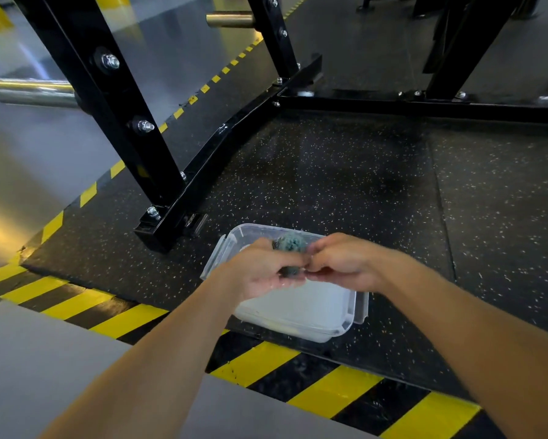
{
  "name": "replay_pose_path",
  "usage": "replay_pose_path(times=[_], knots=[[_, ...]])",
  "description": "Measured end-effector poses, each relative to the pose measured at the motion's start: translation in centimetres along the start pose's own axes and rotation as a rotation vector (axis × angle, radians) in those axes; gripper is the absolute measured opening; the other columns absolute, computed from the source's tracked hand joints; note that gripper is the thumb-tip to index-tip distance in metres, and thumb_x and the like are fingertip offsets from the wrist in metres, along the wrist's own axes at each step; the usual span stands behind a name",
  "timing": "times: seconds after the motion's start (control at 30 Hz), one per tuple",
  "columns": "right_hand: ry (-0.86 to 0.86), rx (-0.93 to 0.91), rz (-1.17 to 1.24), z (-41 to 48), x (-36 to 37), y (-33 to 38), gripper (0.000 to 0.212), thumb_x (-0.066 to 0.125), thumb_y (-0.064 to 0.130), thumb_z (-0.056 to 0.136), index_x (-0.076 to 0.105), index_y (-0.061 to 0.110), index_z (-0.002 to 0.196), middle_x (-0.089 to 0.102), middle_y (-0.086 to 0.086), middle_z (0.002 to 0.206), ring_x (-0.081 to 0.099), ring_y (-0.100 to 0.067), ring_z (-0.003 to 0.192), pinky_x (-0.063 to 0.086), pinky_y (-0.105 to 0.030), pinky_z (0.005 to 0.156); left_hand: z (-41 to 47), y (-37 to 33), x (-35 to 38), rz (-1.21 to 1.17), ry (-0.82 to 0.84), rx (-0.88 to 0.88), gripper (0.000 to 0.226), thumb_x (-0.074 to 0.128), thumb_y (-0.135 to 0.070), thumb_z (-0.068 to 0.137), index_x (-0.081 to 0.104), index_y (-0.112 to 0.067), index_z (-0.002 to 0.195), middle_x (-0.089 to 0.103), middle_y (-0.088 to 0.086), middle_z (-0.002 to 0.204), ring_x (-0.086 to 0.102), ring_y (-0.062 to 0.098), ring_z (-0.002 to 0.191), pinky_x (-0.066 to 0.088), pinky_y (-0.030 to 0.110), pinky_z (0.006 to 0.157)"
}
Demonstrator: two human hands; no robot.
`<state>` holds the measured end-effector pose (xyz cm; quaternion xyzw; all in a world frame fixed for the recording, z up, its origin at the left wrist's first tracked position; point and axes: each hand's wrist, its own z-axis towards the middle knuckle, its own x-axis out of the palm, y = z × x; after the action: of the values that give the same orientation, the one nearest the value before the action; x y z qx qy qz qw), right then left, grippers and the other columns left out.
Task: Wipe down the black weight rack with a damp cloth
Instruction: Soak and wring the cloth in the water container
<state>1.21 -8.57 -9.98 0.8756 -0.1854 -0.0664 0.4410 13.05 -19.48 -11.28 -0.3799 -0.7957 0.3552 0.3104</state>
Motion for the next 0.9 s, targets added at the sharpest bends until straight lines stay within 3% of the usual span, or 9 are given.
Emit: replay_pose_path(times=[0.1,0.2,0.3,0.43,0.53,0.63,0.7,0.8,0.9], knots=[[0.165,0.053,0.057,-0.5,-1.4,0.9,0.013,0.062,-0.008,0.088,0.066,-0.007,0.1,0.066,-0.017,0.111,0.06,-0.025,0.097,0.056,-0.031,0.084,-0.3,-0.2,-0.2,0.596,-0.037,0.158,0.022,0.071,0.008,0.081,0.063,-0.002,0.098,0.066,0.011,0.083,0.064,0.021,0.069,0.056,0.03,0.064],[0.173,0.073,0.017,0.3,-0.7,1.1,0.026,0.065,-0.007,0.085,0.063,-0.005,0.11,0.062,-0.021,0.11,0.062,-0.028,0.096,0.055,-0.035,0.087,-0.1,-0.4,0.7,1.156,-0.083,0.411,0.036,0.07,-0.005,0.083,0.049,-0.011,0.111,0.061,0.002,0.094,0.058,0.017,0.082,0.049,0.028,0.065],[0.265,0.091,-0.008,0.6,-0.6,1.2,0.034,0.06,-0.011,0.086,0.058,-0.006,0.12,0.062,-0.022,0.112,0.068,-0.029,0.094,0.059,-0.034,0.083,0.1,-0.9,0.7,1.296,-0.041,0.54,0.04,0.066,-0.008,0.089,0.036,-0.012,0.116,0.058,0.003,0.094,0.054,0.014,0.078,0.043,0.019,0.059],[0.182,0.064,-0.385,0.5,0.4,1.3,0.022,0.062,-0.004,0.088,0.06,-0.005,0.11,0.067,-0.019,0.096,0.066,-0.022,0.075,0.054,-0.027,0.062,0.4,-1.4,0.6,1.563,0.008,0.616,0.039,0.064,-0.012,0.089,0.04,-0.01,0.12,0.059,0.0,0.098,0.061,0.018,0.084,0.042,0.023,0.062],[-0.012,-0.047,-0.798,0.6,2.0,0.9,0.007,0.06,0.017,0.093,0.061,0.01,0.093,0.066,-0.004,0.075,0.057,-0.013,0.059,0.043,-0.022,0.051,0.7,-1.7,0.2,1.652,0.021,0.567,0.017,0.058,-0.016,0.09,0.06,-0.013,0.106,0.066,-0.005,0.089,0.062,0.018,0.083,0.043,0.028,0.065],[-0.155,-0.202,-1.13,0.5,2.8,0.0,0.021,0.056,0.023,0.094,0.05,0.02,0.074,0.056,0.005,0.072,0.052,-0.013,0.062,0.034,-0.025,0.051,1.0,-1.9,0.3,1.705,-0.046,0.39,0.008,0.06,-0.014,0.086,0.062,-0.011,0.079,0.054,-0.004,0.061,0.057,0.022,0.065,0.041,0.028,0.057],[-0.198,-0.256,-1.368,-0.2,3.1,-0.2,0.004,0.056,0.013,0.093,0.055,0.016,0.093,0.061,0.003,0.088,0.057,-0.019,0.074,0.037,-0.029,0.053,0.9,-2.1,0.7,1.645,-0.058,0.164,0.017,0.06,-0.02,0.088,0.059,-0.012,0.072,0.056,-0.001,0.052,0.056,0.02,0.052,0.043,0.026,0.053],[-0.226,-0.354,-1.698,-0.3,3.4,-0.9,0.036,0.057,0.001,0.09,0.043,0.003,0.124,0.061,-0.006,0.108,0.065,-0.029,0.091,0.046,-0.035,0.059,0.7,-2.0,0.6,1.387,0.064,-0.119,0.016,0.057,-0.014,0.088,0.053,-0.015,0.072,0.052,-0.001,0.051,0.041,0.016,0.042,0.035,0.023,0.049],[-0.205,-0.411,-1.542,-0.1,3.1,-1.0,0.03,0.053,0.005,0.093,0.042,0.006,0.12,0.054,-0.001,0.095,0.06,-0.025,0.086,0.041,-0.033,0.06,1.4,-1.2,-0.2,1.434,-0.03,-0.034,0.017,0.057,-0.013,0.087,0.054,-0.015,0.07,0.052,0.004,0.059,0.044,0.021,0.052,0.035,0.026,0.051]])
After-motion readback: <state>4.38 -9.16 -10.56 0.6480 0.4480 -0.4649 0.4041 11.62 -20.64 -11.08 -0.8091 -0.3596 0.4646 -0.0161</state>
